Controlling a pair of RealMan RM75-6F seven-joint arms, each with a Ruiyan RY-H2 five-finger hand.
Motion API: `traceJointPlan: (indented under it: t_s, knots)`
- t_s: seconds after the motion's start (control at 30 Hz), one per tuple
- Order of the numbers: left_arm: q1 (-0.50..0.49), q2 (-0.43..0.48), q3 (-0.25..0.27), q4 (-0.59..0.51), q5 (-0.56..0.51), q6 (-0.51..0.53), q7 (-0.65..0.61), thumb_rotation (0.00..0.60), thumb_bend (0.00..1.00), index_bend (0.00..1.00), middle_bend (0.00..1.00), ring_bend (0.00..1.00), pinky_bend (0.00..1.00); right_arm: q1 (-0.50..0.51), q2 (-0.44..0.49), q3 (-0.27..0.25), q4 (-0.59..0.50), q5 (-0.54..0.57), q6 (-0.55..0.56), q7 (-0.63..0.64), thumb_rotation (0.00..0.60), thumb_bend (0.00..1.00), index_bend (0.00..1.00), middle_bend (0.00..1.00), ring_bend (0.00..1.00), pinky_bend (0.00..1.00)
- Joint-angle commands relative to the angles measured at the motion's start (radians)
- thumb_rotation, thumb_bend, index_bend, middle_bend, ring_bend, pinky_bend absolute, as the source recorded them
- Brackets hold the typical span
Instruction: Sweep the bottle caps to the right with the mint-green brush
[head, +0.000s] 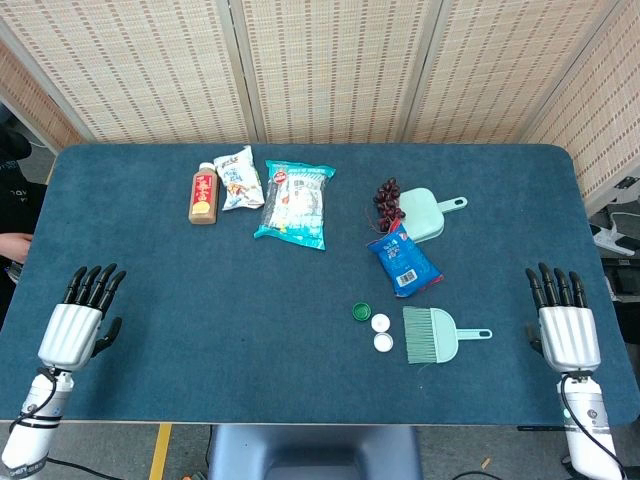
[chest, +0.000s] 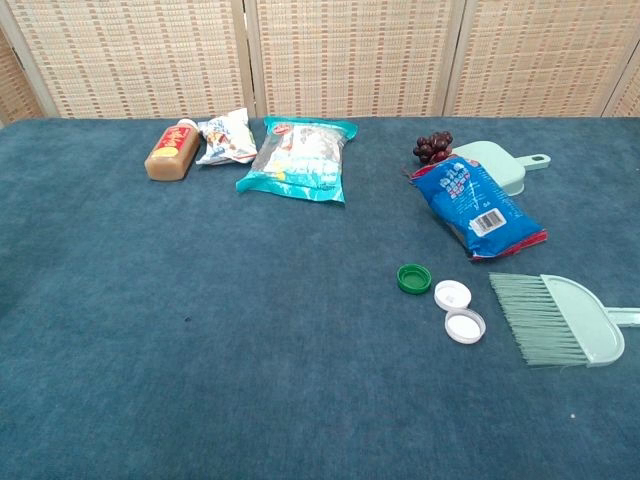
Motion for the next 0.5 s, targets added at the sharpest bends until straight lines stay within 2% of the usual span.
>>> traceJointPlan:
  t_s: [0.03, 0.33, 0.5]
  knots:
    - [-0.012, -0.010, -0.006, 0.002, -0.014, -0.031, 0.011, 0.600, 0.43, 0.00, 0.00, 0.00, 0.01, 0.006, 0.000, 0.003, 0.002, -0.001, -0.019, -0.010, 0.600, 0.23, 0.00, 0.00, 0.00, 0.00]
    - [-0.027, -0.043, -0.002, 0.023, -0.011, -0.055, 0.031, 0.600, 0.43, 0.00, 0.00, 0.00, 0.01, 0.027, -0.009, -0.032, 0.023, -0.021, -0.126, -0.029, 0.600, 0.22, 0.00, 0.02, 0.00, 0.00]
    - [-0.029, -0.040, 0.002, 0.027, -0.014, -0.067, 0.020, 0.600, 0.43, 0.00, 0.00, 0.00, 0.01, 0.039, -0.051, -0.043, 0.057, -0.037, -0.159, -0.066, 0.600, 0.23, 0.14, 0.18, 0.00, 0.00]
